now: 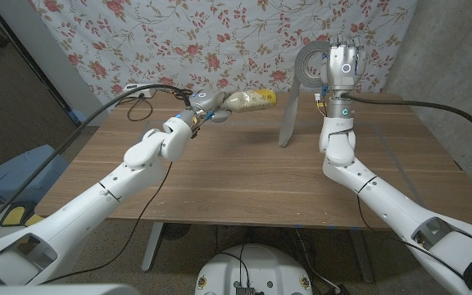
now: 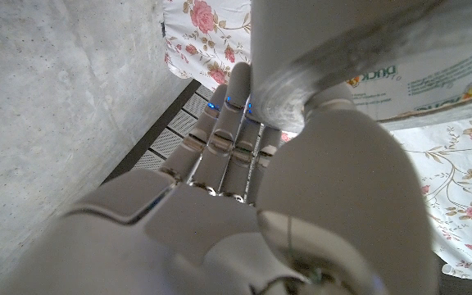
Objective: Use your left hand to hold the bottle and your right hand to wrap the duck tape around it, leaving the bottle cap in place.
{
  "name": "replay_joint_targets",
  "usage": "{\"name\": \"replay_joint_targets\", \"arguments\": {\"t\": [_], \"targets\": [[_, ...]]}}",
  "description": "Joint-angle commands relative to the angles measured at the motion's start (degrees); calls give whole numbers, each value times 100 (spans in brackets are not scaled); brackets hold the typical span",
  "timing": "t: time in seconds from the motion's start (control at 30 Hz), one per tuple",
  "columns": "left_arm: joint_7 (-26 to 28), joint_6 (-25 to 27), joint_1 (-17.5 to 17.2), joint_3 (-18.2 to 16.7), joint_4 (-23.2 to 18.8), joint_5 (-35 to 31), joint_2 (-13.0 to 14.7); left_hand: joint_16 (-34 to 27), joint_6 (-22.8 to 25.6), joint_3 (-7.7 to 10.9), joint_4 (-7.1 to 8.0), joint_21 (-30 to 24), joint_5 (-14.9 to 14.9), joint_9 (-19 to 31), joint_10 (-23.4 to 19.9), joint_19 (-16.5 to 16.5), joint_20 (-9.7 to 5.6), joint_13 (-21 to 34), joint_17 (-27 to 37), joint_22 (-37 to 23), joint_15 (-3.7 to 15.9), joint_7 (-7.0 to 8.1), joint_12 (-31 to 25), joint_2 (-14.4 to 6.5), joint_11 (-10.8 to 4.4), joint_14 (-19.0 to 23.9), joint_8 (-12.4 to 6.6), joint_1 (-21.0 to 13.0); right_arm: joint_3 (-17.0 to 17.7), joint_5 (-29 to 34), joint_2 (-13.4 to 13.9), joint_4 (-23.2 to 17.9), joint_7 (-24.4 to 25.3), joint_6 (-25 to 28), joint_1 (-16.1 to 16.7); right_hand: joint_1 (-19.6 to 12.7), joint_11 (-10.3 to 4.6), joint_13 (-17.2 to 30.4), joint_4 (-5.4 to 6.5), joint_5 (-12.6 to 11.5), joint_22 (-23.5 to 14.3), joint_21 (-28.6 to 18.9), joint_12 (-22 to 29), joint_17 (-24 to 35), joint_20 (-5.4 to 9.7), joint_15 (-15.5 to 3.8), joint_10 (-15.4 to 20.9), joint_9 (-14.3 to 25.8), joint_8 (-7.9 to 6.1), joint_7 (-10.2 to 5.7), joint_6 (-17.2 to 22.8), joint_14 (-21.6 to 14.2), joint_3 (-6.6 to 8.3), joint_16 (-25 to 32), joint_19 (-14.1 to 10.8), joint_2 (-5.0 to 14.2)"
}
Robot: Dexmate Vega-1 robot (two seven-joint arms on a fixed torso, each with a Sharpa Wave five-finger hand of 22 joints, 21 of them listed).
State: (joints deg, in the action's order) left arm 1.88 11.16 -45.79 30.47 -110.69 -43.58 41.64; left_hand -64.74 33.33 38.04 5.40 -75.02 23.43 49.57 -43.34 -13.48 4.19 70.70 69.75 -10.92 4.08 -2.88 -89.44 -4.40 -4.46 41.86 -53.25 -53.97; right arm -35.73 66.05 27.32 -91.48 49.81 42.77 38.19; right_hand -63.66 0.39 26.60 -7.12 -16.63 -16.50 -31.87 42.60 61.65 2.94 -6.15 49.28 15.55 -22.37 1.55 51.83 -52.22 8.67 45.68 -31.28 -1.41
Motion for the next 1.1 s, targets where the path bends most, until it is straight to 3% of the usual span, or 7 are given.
{"name": "replay_joint_targets", "arguments": {"t": [0.03, 0.7, 1.1], "targets": [[-133, -168, 68, 61, -22, 338, -109, -32, 22, 397, 343, -40, -33, 1, -22, 21, -8, 27, 18, 1, 311, -29, -19, -662, 14, -31, -61, 654, -206, 181, -150, 49, -155, 98, -381, -764, -778, 736, 14, -34, 9, -54, 19, 83, 435, -686, 894, -7, -13, -693, 1003, -162, -37, 10, -12, 767], [-658, -45, 547, 437, 349, 476, -462, -111, 2, 447, 333, -114, -53, -17, -43, 33, 4, 30, 20, -5, 273, -62, -24, -668, 25, -32, -122, 703, -332, 452, -23, -587, 39, -155, -444, -853, -715, 646, 13, -78, 38, -217, -1, 390, 320, -674, 1085, -85, 55, -612, 1126, -311, -117, 13, -60, 788], [-783, -29, 724, 562, 472, 472, -577, -140, 32, 474, 332, -138, -60, -75, -50, 48, 12, 32, 21, 0, 288, -74, -28, -665, 13, -67, -141, 728, -492, 608, -98, -588, -20, -290, -574, -892, -718, 620, 10, -107, 61, -292, -15, 528, 287, -674, 1144, -122, 89, -578, 1180, -364, -153, 4, -76, 789]]}}
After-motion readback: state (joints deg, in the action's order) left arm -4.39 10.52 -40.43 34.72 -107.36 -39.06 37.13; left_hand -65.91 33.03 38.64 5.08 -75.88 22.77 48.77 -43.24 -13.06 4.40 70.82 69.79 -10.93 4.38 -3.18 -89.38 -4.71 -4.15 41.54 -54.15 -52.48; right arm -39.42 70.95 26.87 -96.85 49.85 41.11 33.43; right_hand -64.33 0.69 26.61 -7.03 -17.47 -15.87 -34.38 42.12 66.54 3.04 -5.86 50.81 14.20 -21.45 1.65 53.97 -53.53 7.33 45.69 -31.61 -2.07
